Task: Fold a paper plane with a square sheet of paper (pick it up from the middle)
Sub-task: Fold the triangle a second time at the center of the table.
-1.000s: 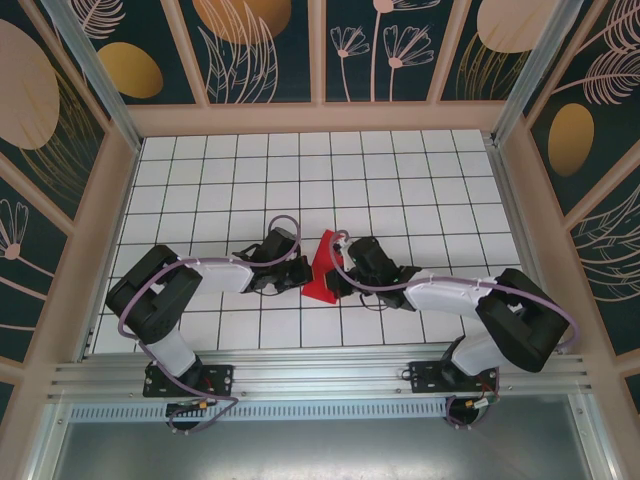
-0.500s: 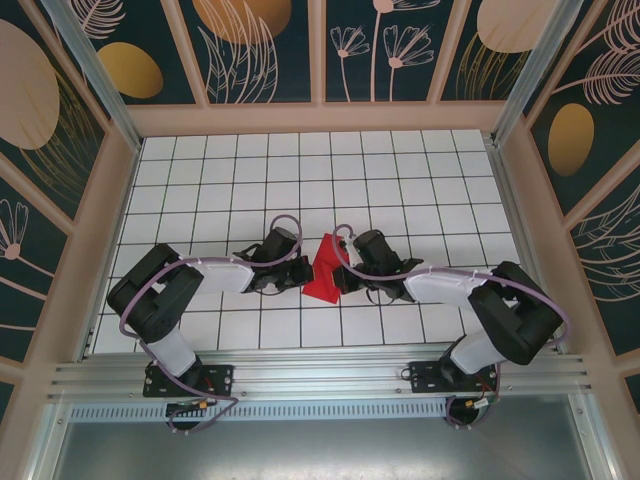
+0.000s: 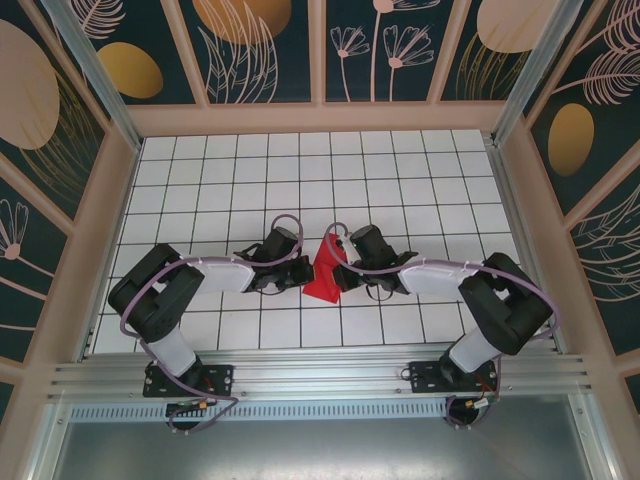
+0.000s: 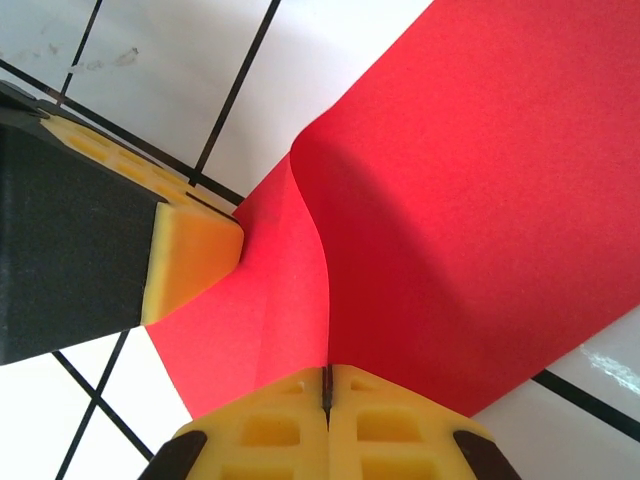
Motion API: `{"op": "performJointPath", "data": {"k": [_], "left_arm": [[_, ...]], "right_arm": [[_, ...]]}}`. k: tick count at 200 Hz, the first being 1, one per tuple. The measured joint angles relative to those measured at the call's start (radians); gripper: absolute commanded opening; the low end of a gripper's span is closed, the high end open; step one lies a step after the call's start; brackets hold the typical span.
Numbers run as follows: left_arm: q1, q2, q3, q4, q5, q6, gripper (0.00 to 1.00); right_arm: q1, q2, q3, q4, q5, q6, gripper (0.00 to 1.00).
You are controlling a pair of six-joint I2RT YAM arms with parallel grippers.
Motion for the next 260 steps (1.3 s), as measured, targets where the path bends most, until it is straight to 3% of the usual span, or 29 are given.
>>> {"op": "performJointPath", "data": {"k": [260], "left_arm": [[0.000,0.006,0.008,-0.003,-0.003,0.011,0.02]], "right_arm": [[-0.017,0.061,0.043,-0.025,0.037,-0.072,0.07]]}}
